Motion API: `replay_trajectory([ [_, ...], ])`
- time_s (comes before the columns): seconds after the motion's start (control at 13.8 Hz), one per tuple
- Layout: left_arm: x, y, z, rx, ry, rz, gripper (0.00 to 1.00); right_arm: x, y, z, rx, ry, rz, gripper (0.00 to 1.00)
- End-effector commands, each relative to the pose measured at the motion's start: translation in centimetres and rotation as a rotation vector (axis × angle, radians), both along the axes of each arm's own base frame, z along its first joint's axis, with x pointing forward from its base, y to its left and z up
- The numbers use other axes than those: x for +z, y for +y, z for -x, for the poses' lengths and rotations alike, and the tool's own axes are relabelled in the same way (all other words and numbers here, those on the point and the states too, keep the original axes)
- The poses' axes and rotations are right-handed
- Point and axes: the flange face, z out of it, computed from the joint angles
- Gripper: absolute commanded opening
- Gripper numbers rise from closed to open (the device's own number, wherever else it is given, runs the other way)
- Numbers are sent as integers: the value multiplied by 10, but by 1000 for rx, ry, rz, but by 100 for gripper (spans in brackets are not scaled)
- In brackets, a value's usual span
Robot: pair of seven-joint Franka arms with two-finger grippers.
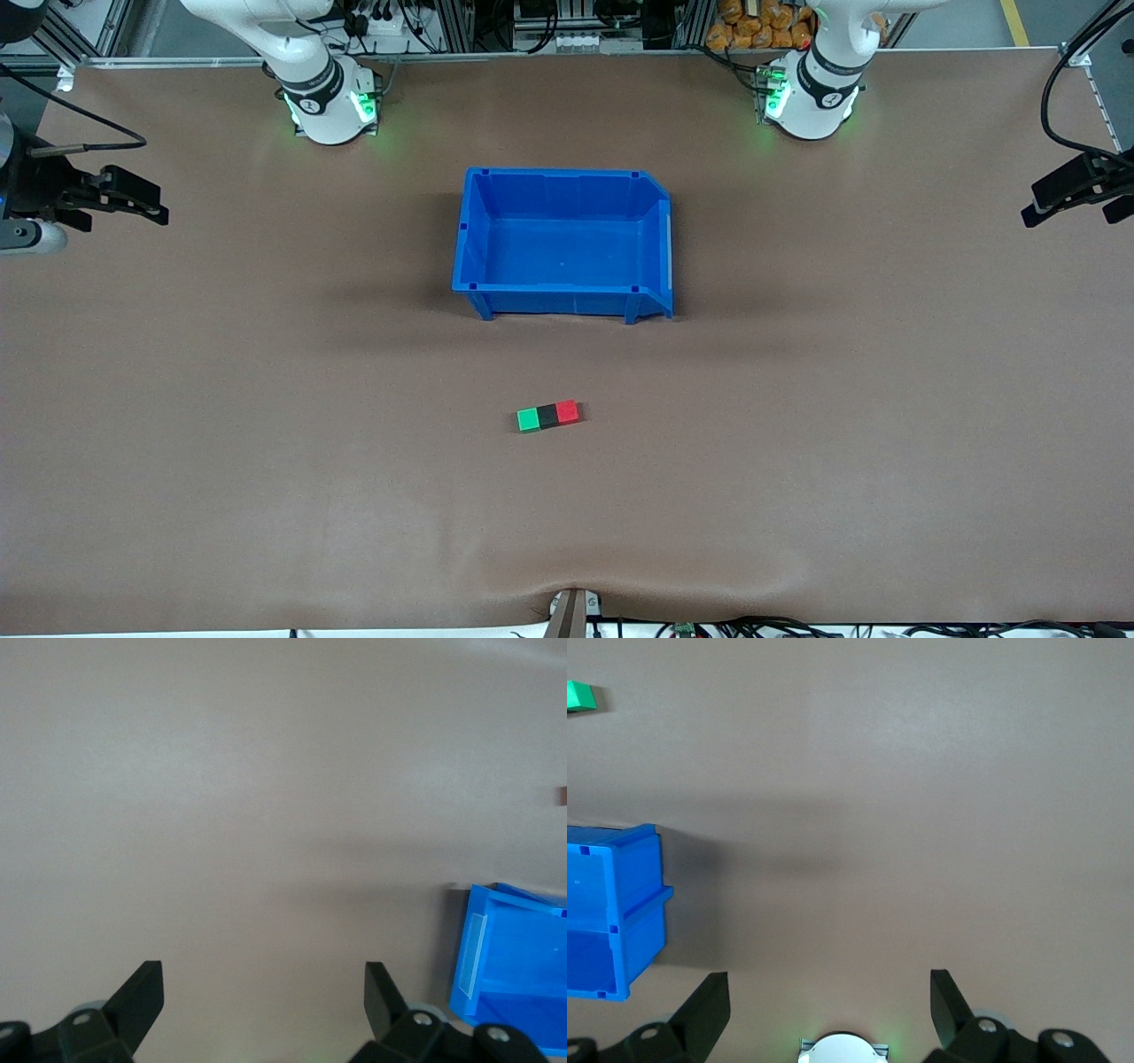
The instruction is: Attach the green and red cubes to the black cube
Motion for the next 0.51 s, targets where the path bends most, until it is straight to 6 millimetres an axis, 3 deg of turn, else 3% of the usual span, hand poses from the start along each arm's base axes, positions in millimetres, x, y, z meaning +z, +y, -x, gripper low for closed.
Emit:
replay_trajectory([
  [0.0, 3, 1, 0, -17, 9, -5, 100, 0, -3, 2, -11, 8, -8, 100],
  [0.43, 3, 0, 0, -16, 15, -5, 100, 0, -5, -2, -14, -9, -8, 100],
])
